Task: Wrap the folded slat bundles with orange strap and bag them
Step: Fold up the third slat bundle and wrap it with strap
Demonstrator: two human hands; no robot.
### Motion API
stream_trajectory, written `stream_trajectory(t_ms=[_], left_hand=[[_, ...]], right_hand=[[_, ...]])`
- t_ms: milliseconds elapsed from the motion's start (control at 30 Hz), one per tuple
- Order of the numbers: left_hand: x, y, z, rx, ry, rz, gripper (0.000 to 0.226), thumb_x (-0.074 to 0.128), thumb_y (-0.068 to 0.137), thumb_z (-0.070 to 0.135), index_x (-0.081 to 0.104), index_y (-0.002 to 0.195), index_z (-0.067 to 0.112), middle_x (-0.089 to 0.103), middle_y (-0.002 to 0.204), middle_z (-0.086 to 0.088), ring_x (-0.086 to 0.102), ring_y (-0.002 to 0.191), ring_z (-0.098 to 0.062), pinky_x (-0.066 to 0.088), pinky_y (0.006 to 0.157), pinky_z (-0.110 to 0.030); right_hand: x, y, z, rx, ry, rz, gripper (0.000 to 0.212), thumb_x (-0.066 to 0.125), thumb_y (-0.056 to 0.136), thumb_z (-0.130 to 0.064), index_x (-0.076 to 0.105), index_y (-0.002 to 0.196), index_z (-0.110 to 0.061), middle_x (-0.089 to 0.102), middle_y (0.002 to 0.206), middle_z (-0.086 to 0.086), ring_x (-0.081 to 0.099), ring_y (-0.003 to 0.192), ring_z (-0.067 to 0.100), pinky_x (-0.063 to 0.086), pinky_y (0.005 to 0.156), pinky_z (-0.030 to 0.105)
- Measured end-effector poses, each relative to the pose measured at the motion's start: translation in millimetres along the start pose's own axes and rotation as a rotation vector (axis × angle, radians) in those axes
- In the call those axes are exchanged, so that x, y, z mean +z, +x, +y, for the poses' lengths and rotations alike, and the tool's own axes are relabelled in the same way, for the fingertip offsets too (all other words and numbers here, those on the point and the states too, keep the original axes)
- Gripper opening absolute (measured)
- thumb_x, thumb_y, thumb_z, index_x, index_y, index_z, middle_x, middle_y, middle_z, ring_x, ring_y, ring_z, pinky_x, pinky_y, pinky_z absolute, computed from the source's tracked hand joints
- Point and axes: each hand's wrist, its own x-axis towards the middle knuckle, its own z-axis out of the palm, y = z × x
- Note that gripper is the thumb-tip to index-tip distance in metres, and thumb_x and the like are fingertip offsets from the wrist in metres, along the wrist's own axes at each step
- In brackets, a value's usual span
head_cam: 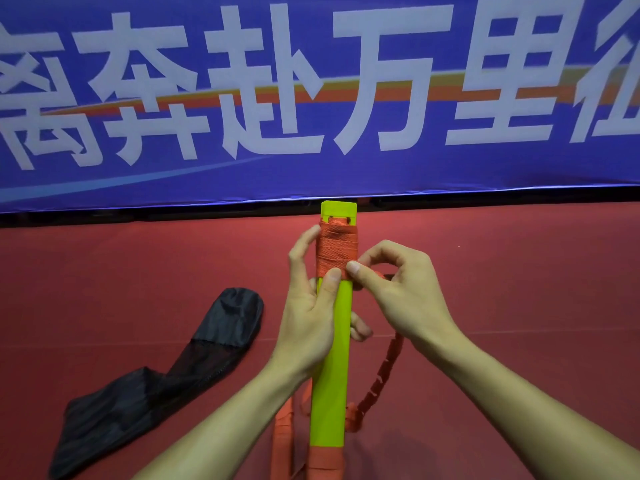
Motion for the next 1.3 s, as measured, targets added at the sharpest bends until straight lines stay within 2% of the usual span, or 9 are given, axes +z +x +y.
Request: stream_trajectory(t_ms=[233, 367, 467, 567, 733, 867, 1000, 1200, 1300], left_hand=[[-2, 1, -7, 0.017, 0.179, 0.066, 0.060, 0.061, 0.097, 0.007, 0.047, 0.121, 0.061, 0.074, 0.087, -0.007, 0.072, 0.063, -0.028, 0.061, 0.063, -0.042], [-7, -1, -11, 0.078, 0.586, 0.030, 0.105, 0.087, 0.075, 0.020, 0.021, 0.138, 0.072, 0.068, 0.096, 0.023, 0.067, 0.081, -0.002, 0.057, 0.077, -0.024], [-6, -2, -11, 0.046, 0.730, 0.082, 0.112, 0.086, 0.076, 0.031, 0.005, 0.136, 0.079, 0.072, 0.093, 0.011, 0.069, 0.068, -0.013, 0.059, 0.074, -0.040], [-8, -1, -12, 0.027, 0.727, 0.080, 0.108, 0.085, 0.078, 0.030, 0.006, 0.136, 0.079, 0.066, 0.083, 0.014, 0.066, 0.057, -0.010, 0.059, 0.069, -0.040], [-16, 4, -15, -0.016, 0.674, 0.089, 0.104, 0.086, 0.078, 0.023, 0.018, 0.148, 0.061, 0.068, 0.093, 0.020, 0.069, 0.059, -0.006, 0.060, 0.072, -0.034], [-20, 6, -19, -0.061, 0.624, 0.107, 0.103, 0.086, 0.077, 0.021, 0.023, 0.149, 0.058, 0.071, 0.092, 0.012, 0.070, 0.063, -0.016, 0.061, 0.069, -0.039], [-24, 8, -23, -0.087, 0.610, 0.112, 0.101, 0.087, 0.076, 0.020, 0.027, 0.150, 0.054, 0.072, 0.091, 0.010, 0.068, 0.069, -0.006, 0.061, 0.067, -0.037], [-25, 7, -24, -0.090, 0.624, 0.088, 0.102, 0.087, 0.076, 0.019, 0.027, 0.149, 0.057, 0.072, 0.094, 0.011, 0.070, 0.066, -0.015, 0.061, 0.067, -0.035], [-23, 6, -23, -0.096, 0.628, 0.058, 0.101, 0.085, 0.078, 0.017, 0.025, 0.149, 0.057, 0.071, 0.094, 0.012, 0.069, 0.058, -0.013, 0.061, 0.067, -0.032]], right_hand=[[4, -3, 7, 0.175, 0.267, 0.082, 0.025, 0.080, 0.078, -0.009, 0.062, 0.061, -0.010, 0.055, 0.044, -0.010, 0.045, 0.041, 0.000, 0.035, 0.046, 0.015], [2, -1, 7, 0.198, 0.357, 0.147, 0.025, 0.081, 0.076, -0.007, 0.061, 0.060, -0.007, 0.055, 0.046, -0.008, 0.043, 0.041, 0.001, 0.036, 0.046, 0.016], [4, -2, 4, 0.183, 0.352, 0.137, 0.024, 0.082, 0.075, -0.008, 0.062, 0.061, -0.006, 0.064, 0.056, 0.004, 0.046, 0.044, 0.002, 0.038, 0.047, 0.018], [2, -1, 4, 0.182, 0.302, 0.086, 0.020, 0.082, 0.076, -0.011, 0.066, 0.064, -0.007, 0.065, 0.059, 0.011, 0.045, 0.045, 0.008, 0.039, 0.046, 0.022], [-13, 5, 10, 0.129, 0.174, -0.079, 0.015, 0.076, 0.081, -0.005, 0.074, 0.074, -0.019, 0.060, 0.050, -0.007, 0.050, 0.045, 0.008, 0.044, 0.048, 0.023], [-18, 9, 14, 0.107, 0.145, -0.118, 0.021, 0.068, 0.086, 0.002, 0.074, 0.079, -0.018, 0.067, 0.062, 0.003, 0.060, 0.054, 0.013, 0.056, 0.057, 0.026], [-22, 9, 15, 0.216, 0.257, -0.177, 0.028, 0.049, 0.096, 0.007, 0.069, 0.090, -0.011, 0.063, 0.066, 0.007, 0.056, 0.057, 0.015, 0.058, 0.063, 0.030], [-21, 13, 13, 0.398, 0.279, -0.252, 0.034, 0.033, 0.092, 0.010, 0.063, 0.084, -0.004, 0.052, 0.062, 0.006, 0.034, 0.047, 0.011, 0.030, 0.047, 0.025], [-26, 14, 9, 0.368, 0.159, -0.302, 0.024, 0.058, 0.094, -0.020, 0.061, 0.074, -0.008, 0.044, 0.055, 0.000, 0.028, 0.043, 0.009, 0.022, 0.044, 0.021]])
